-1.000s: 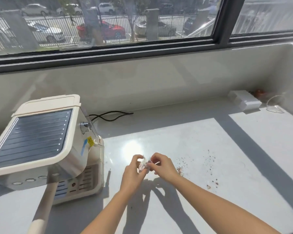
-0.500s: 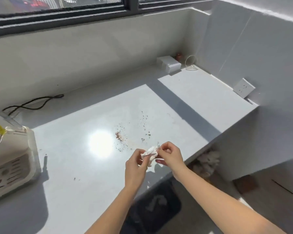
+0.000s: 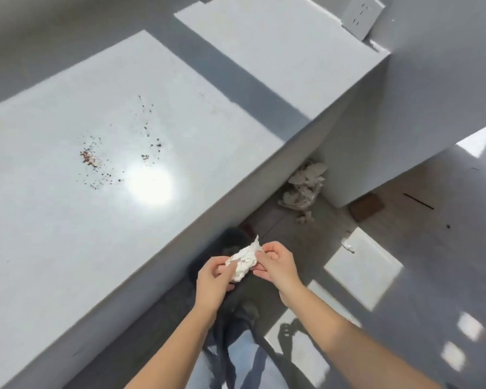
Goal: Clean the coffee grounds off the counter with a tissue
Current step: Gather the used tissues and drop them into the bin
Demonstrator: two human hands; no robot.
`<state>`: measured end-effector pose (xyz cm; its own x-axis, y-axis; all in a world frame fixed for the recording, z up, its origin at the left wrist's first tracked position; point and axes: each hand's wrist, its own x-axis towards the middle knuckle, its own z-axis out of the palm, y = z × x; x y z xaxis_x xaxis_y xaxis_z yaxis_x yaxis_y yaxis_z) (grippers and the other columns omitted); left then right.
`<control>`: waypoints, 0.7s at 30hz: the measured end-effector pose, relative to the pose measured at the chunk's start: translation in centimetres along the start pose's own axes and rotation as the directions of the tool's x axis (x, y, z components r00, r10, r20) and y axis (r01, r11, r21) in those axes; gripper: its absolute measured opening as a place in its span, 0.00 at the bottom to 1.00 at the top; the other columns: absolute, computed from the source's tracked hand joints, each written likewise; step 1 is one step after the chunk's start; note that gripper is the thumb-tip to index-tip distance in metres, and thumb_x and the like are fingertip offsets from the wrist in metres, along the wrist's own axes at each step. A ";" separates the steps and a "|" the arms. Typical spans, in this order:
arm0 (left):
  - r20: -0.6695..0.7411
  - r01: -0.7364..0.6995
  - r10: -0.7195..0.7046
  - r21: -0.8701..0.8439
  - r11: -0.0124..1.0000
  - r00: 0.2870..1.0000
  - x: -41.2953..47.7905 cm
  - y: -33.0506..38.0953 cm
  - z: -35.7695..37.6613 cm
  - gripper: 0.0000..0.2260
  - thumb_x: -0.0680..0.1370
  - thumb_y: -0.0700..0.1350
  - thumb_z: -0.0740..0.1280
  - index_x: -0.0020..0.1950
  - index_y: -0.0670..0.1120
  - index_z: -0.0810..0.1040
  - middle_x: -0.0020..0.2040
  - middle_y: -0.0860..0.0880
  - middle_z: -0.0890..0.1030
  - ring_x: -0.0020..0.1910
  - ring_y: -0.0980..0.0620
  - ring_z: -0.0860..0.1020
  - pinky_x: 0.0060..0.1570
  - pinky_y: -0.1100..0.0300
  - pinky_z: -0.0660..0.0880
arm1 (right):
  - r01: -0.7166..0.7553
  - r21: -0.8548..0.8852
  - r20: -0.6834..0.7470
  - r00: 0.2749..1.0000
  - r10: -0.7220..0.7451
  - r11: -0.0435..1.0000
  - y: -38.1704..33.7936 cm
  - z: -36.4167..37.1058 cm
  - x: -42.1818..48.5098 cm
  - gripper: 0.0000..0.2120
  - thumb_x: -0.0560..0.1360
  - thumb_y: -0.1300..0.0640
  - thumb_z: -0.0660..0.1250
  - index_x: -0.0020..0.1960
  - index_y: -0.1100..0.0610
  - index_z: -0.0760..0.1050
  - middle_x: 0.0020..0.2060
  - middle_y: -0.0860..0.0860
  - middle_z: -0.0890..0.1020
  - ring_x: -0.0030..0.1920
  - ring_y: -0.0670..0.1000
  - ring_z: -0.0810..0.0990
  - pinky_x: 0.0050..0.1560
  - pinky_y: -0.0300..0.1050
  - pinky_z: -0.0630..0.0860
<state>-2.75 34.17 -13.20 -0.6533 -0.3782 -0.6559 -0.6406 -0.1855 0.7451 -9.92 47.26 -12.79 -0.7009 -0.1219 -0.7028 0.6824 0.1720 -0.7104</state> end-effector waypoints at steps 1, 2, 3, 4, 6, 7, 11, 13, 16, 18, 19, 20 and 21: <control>0.000 0.103 -0.103 -0.026 0.994 0.995 0.5 -1.4 -0.1 0.03 0.75 0.44 0.69 0.48 0.47 0.80 0.41 0.48 0.83 0.37 0.54 0.80 0.35 0.62 0.77 | -0.052 0.011 -0.014 0.999 0.052 0.999 1.6 -0.1 0.5 0.02 0.76 0.62 0.66 0.46 0.58 0.74 0.41 0.58 0.83 0.36 0.47 0.83 0.37 0.40 0.80; 0.019 0.205 -0.204 -0.039 0.978 0.979 1.1 -2.8 -0.3 0.04 0.75 0.43 0.69 0.49 0.46 0.80 0.41 0.48 0.83 0.36 0.54 0.80 0.35 0.63 0.76 | -0.099 0.016 -0.035 0.994 0.100 0.995 3.0 0.0 1.0 0.01 0.76 0.63 0.66 0.47 0.58 0.74 0.43 0.60 0.83 0.36 0.48 0.84 0.38 0.40 0.81; 0.052 0.298 -0.296 -0.042 0.954 0.954 1.6 -4.1 -0.5 0.05 0.75 0.43 0.69 0.50 0.44 0.80 0.40 0.48 0.82 0.35 0.54 0.79 0.34 0.64 0.75 | -0.136 0.011 -0.058 0.989 0.137 0.991 4.2 0.1 1.6 0.01 0.76 0.63 0.66 0.47 0.59 0.74 0.44 0.60 0.83 0.36 0.49 0.84 0.38 0.40 0.81; 0.087 0.374 -0.370 -0.034 0.927 0.925 2.1 -5.3 -0.8 0.06 0.75 0.42 0.69 0.50 0.42 0.80 0.39 0.47 0.82 0.33 0.54 0.79 0.32 0.65 0.75 | -0.164 -0.003 -0.081 0.983 0.163 0.986 5.3 0.3 2.1 0.02 0.75 0.63 0.67 0.47 0.59 0.74 0.43 0.60 0.83 0.35 0.50 0.84 0.38 0.41 0.82; 0.105 0.463 -0.459 -0.019 0.886 0.882 3.1 -7.5 -1.3 0.07 0.75 0.40 0.69 0.51 0.40 0.80 0.38 0.46 0.81 0.30 0.55 0.78 0.29 0.66 0.75 | -0.206 -0.025 -0.117 0.972 0.202 0.978 6.9 0.9 3.6 0.02 0.75 0.63 0.67 0.46 0.60 0.75 0.43 0.60 0.83 0.35 0.51 0.84 0.38 0.42 0.82; 0.085 0.486 -0.482 -0.035 0.873 0.872 3.7 -8.4 -1.5 0.06 0.75 0.40 0.69 0.51 0.40 0.80 0.37 0.46 0.81 0.31 0.55 0.78 0.29 0.66 0.76 | -0.223 -0.032 -0.131 0.967 0.217 0.974 7.5 1.2 4.5 0.02 0.75 0.64 0.66 0.47 0.60 0.75 0.43 0.60 0.83 0.35 0.51 0.84 0.37 0.41 0.81; -0.020 0.514 -0.519 -0.110 0.851 0.855 6.2 -10.8 -1.7 0.05 0.78 0.40 0.64 0.49 0.44 0.79 0.37 0.48 0.81 0.35 0.54 0.77 0.35 0.65 0.74 | -0.280 -0.024 -0.188 0.944 0.271 0.960 9.0 2.4 7.7 0.03 0.75 0.64 0.66 0.45 0.58 0.74 0.44 0.58 0.82 0.37 0.52 0.85 0.37 0.41 0.81; -0.046 0.523 -0.530 -0.104 0.846 0.847 6.8 -11.3 -1.6 0.07 0.79 0.41 0.61 0.50 0.45 0.79 0.40 0.48 0.81 0.38 0.54 0.79 0.38 0.63 0.72 | -0.304 -0.051 -0.195 0.937 0.289 0.951 9.7 3.0 8.6 0.02 0.75 0.62 0.67 0.46 0.58 0.74 0.42 0.56 0.81 0.38 0.52 0.85 0.38 0.42 0.81; -0.063 0.498 -0.499 -0.038 0.866 0.864 7.0 -11.5 -1.6 0.09 0.80 0.41 0.59 0.57 0.45 0.77 0.49 0.47 0.81 0.43 0.54 0.78 0.40 0.64 0.72 | -0.328 -0.095 -0.160 0.937 0.311 0.940 10.4 4.0 9.7 0.07 0.75 0.63 0.66 0.52 0.57 0.73 0.41 0.53 0.81 0.39 0.54 0.85 0.40 0.44 0.81; -0.079 0.476 -0.473 0.019 0.879 0.877 7.2 -11.3 -1.9 0.12 0.79 0.41 0.60 0.61 0.44 0.75 0.55 0.46 0.79 0.48 0.52 0.77 0.41 0.65 0.71 | -0.340 -0.128 -0.143 0.936 0.322 0.932 10.9 4.6 10.0 0.11 0.75 0.63 0.66 0.56 0.55 0.69 0.44 0.53 0.80 0.41 0.55 0.85 0.42 0.46 0.82; -0.084 0.462 -0.457 0.053 0.885 0.886 7.3 -11.1 -2.0 0.13 0.79 0.42 0.61 0.63 0.44 0.73 0.58 0.45 0.78 0.52 0.50 0.77 0.44 0.63 0.71 | -0.345 -0.149 -0.145 0.935 0.324 0.927 11.1 4.9 10.1 0.13 0.75 0.62 0.66 0.56 0.54 0.68 0.46 0.53 0.80 0.41 0.55 0.85 0.42 0.46 0.81; -0.086 0.448 -0.441 0.093 0.889 0.894 7.3 -10.9 -2.1 0.15 0.79 0.43 0.61 0.66 0.44 0.72 0.61 0.44 0.77 0.57 0.48 0.76 0.49 0.62 0.70 | -0.349 -0.172 -0.150 0.933 0.326 0.921 11.3 5.1 10.1 0.13 0.75 0.62 0.66 0.57 0.54 0.67 0.47 0.53 0.79 0.40 0.54 0.85 0.42 0.46 0.81; -0.084 0.432 -0.424 0.130 0.892 0.902 7.4 -10.7 -2.3 0.16 0.79 0.44 0.61 0.67 0.45 0.70 0.64 0.44 0.75 0.60 0.47 0.74 0.53 0.62 0.68 | -0.350 -0.193 -0.157 0.933 0.323 0.917 11.5 5.4 10.1 0.12 0.75 0.61 0.66 0.56 0.53 0.67 0.48 0.52 0.79 0.40 0.53 0.84 0.42 0.46 0.81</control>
<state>0.14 31.25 -25.75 -0.2833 -0.3388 -0.8972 -0.9064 -0.2110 0.3659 -8.07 42.74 -28.23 -0.4664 0.0954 -0.8794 0.8307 0.3889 -0.3984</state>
